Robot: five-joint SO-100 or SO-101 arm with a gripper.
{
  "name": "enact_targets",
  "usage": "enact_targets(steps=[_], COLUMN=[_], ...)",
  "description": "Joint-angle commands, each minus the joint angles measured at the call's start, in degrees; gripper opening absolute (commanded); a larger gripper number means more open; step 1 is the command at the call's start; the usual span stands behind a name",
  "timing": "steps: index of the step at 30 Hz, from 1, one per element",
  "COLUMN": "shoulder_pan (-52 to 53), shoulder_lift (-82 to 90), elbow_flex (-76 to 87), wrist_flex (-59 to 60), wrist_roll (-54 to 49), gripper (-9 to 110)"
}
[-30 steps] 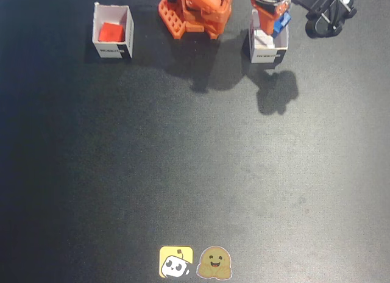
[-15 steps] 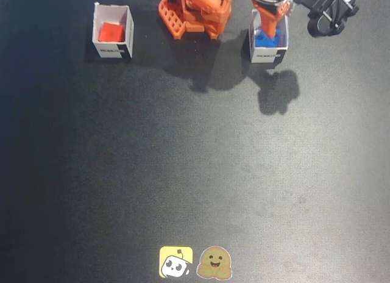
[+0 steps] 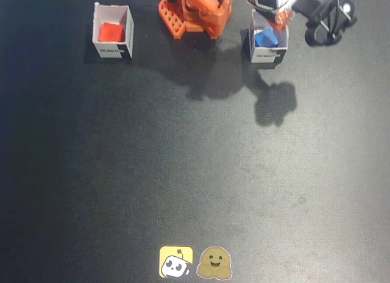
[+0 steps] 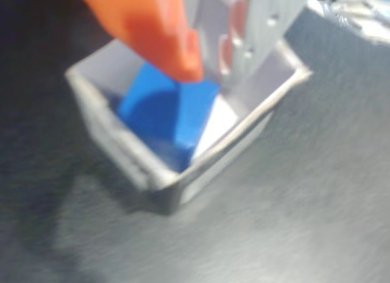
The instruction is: Put the red cube in the right box and the blue cube in the left box.
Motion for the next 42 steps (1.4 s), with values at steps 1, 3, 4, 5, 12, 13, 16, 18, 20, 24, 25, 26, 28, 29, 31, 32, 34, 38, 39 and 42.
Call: enact_targets(steps=[1, 3, 4, 5, 12, 13, 16, 18, 20, 24, 25, 26, 28, 29, 31, 32, 34, 38, 39, 42], shoulder_pan=[3.78, 6.59, 8.26, 10.20, 28.39, 31.11, 39.11, 44.30, 49.22, 57.30, 58.71, 59.85, 61.52, 62.23, 63.02, 63.37, 64.25, 65.74, 65.83, 66.09], shoulder_lift=[-1.67, -2.20, -2.20, -1.85, -1.85, -1.85, 0.44, 2.72, 4.31, 9.49, 11.07, 12.83, 15.21, 16.52, 19.51, 21.18, 22.32, 26.54, 27.33, 27.86], elbow_flex=[-4.13, -4.75, -4.83, -4.92, -6.24, -6.33, -5.98, -5.89, -5.71, -4.75, -4.13, -4.04, -3.78, -3.43, -2.46, -2.20, -2.46, 1.85, 3.60, 8.61], wrist_flex=[-1.23, -1.32, -1.23, -1.32, -0.62, -0.70, -0.62, -0.09, 0.53, 1.58, 1.85, 2.20, 3.60, 4.13, 4.48, 4.66, 4.22, 0.88, -0.62, -5.27], wrist_roll=[-1.32, -1.67, -1.67, -2.29, -7.29, -8.70, -13.45, -16.26, -18.02, -22.59, -23.38, -23.91, -23.99, -24.26, -24.43, -24.43, -23.82, -23.82, -24.08, -24.17], gripper=[0, 0, 0, 0, 0, 0, 0, 0, 0, 0, 0, 0, 0, 0, 0, 0, 0, 0, 0, 0])
